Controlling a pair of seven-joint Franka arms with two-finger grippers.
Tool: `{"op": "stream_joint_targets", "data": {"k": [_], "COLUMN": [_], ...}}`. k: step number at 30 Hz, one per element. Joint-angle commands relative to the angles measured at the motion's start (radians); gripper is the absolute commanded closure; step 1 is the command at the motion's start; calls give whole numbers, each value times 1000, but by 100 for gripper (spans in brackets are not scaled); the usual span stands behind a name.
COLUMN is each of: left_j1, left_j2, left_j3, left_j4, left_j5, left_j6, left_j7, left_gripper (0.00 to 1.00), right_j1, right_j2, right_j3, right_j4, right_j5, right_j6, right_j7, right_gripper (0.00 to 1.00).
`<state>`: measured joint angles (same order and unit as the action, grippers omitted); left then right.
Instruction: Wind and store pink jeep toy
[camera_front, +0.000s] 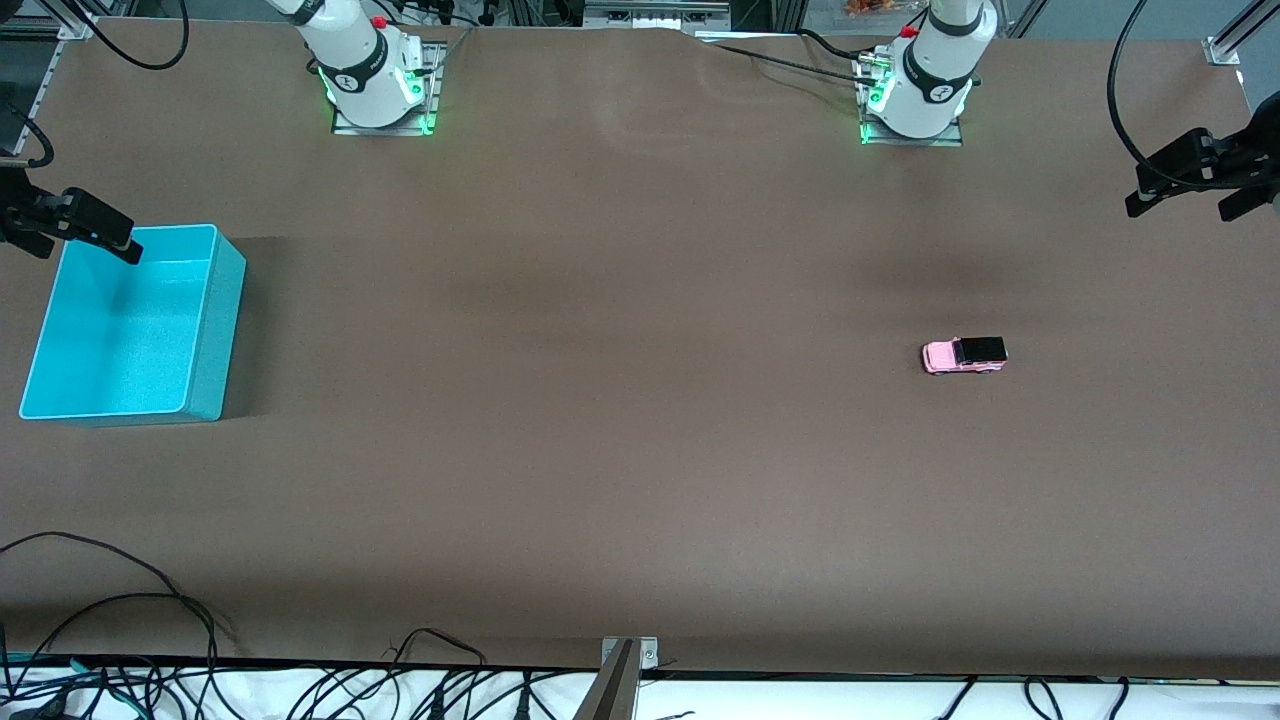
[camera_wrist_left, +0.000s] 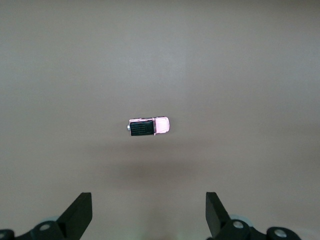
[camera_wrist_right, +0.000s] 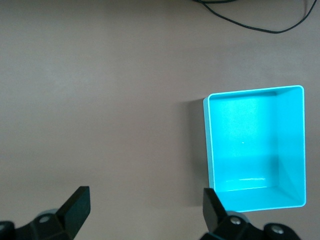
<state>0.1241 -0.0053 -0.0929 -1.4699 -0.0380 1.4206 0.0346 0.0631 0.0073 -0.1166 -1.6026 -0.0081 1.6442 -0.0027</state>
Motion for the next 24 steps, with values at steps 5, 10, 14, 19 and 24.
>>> {"op": "stream_joint_targets", "data": {"k": [5,10,14,19,24], "left_j1": [6,6,6,8,8], "left_j2": [14,14,14,14,14], "left_j3": [-5,-5,-5,-5,-5], "left_j4": [31,31,31,31,31], "left_j5": [10,12,10,12,12], "left_j6": [-29,-31,-32,-32,-34], "left_j7": [30,30,28,28,28], "left_gripper": [0,0,0,0,0], "right_j1": [-3,-5,-5,-5,-5], "right_j2": [7,8,8,7,8], "right_j3": [5,3,5,2,3], "right_j4": [26,26,26,26,26], "right_j5": [8,10,10,10,10], "right_j6": [-23,-23,-23,-23,-23], "right_j7": [-3,-6,-7,-8,-8], "right_gripper": [0,0,0,0,0]}}
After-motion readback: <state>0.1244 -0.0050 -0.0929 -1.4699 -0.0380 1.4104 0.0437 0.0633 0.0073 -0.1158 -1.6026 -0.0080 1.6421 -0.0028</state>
